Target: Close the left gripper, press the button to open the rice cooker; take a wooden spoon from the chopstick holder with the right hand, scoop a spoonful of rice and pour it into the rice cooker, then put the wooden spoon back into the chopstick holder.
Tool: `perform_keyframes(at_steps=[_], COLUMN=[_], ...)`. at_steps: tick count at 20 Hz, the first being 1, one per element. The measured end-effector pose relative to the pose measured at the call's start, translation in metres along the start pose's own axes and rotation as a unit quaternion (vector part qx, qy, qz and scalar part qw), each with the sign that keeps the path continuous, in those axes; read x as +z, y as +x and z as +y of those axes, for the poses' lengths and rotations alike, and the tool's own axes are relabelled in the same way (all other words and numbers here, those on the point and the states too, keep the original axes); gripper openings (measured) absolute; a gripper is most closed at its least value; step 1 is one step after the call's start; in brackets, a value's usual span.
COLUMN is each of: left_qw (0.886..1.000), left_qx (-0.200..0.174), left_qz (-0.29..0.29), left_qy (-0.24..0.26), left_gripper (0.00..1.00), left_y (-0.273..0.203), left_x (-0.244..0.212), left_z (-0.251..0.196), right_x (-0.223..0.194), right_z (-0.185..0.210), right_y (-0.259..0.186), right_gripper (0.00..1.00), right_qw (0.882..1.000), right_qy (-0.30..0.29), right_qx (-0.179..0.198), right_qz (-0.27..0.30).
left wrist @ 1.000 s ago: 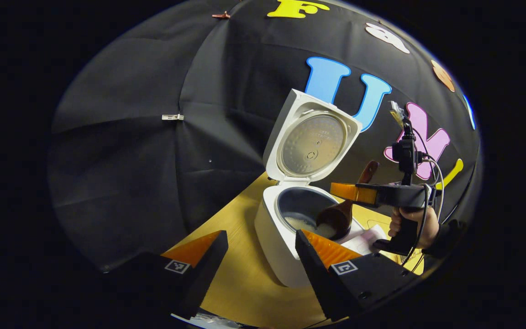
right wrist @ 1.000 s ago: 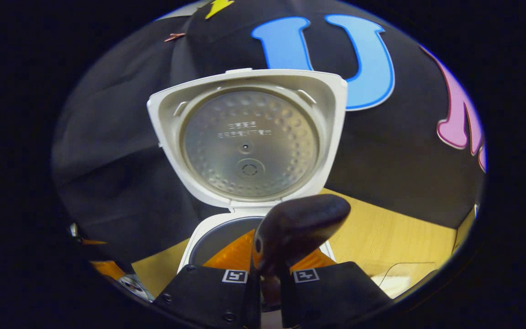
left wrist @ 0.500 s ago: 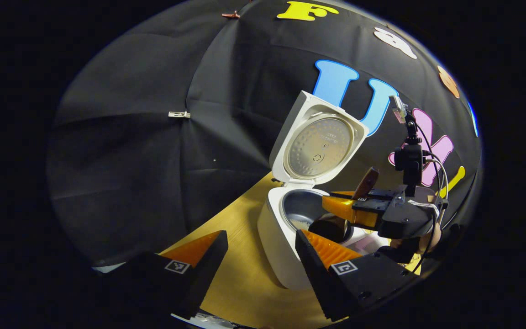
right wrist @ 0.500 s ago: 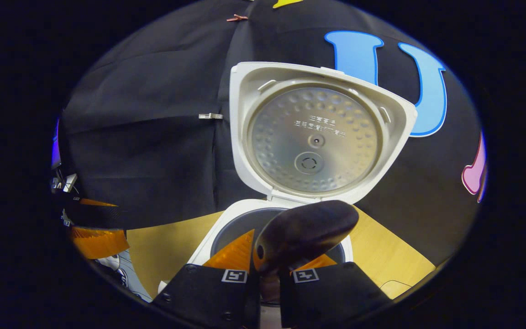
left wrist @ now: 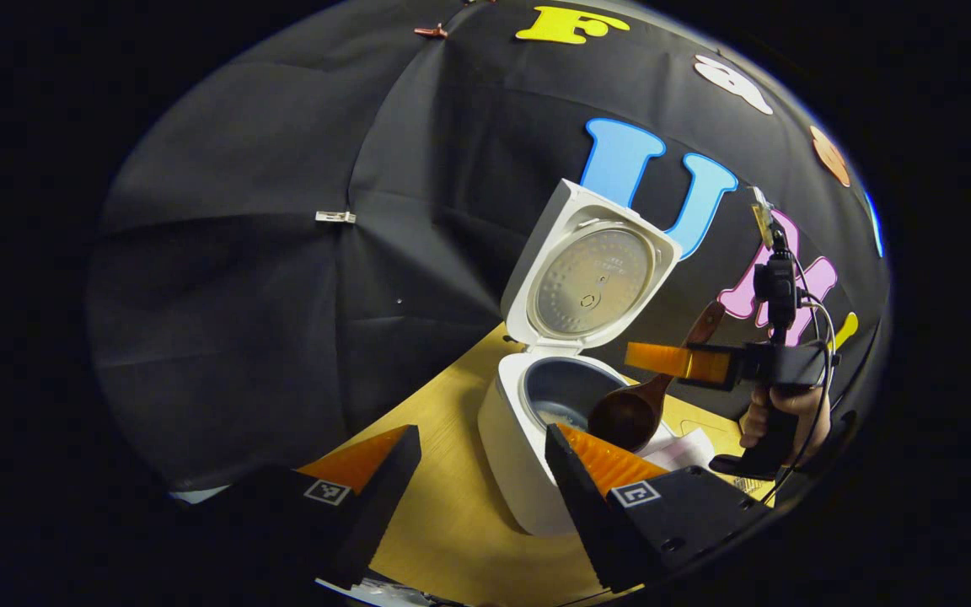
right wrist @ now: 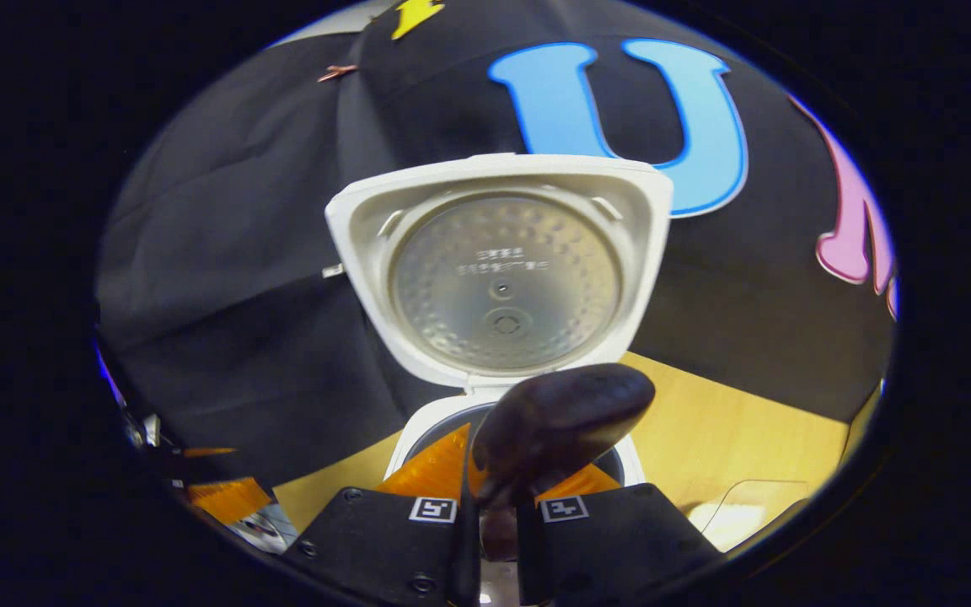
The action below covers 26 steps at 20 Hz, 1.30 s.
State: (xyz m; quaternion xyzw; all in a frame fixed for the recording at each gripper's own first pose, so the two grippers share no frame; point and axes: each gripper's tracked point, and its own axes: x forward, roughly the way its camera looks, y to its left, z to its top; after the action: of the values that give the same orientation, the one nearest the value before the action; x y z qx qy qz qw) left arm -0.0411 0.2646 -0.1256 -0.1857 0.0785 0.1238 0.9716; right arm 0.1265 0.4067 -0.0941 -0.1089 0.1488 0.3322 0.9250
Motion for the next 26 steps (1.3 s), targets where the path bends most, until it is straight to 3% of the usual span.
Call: perform_keyframes(at_steps=[7, 12, 18, 26], left_qw=[0.999, 0.994, 0.988, 0.987], left_qx=[-0.041, -0.082, -0.117, -0.111], left_qz=[0.002, -0.003, 0.001, 0.011], left_qy=[0.036, 0.073, 0.099, 0.116], left_gripper=[0.96, 0.96, 0.96, 0.96], left_y=[0.008, 0.014, 0.021, 0.033], left_x=[0.012, 0.023, 0.019, 0.013], left_z=[-0.047, -0.107, -0.173, -0.211], right_x=[0.057, 0.069, 0.047, -0.009], right_z=[-0.079, -0.17, -0.294, -0.417], right_y=[-0.051, -0.115, -0.193, -0.276], right_gripper=[0.21, 0.21, 0.21, 0.21], right_qw=[0.988, 0.971, 0.945, 0.909], right_qy=[0.13, 0.179, 0.213, 0.253], right_qx=[-0.051, -0.116, -0.214, -0.303], right_qz=[-0.072, -0.111, -0.13, -0.129])
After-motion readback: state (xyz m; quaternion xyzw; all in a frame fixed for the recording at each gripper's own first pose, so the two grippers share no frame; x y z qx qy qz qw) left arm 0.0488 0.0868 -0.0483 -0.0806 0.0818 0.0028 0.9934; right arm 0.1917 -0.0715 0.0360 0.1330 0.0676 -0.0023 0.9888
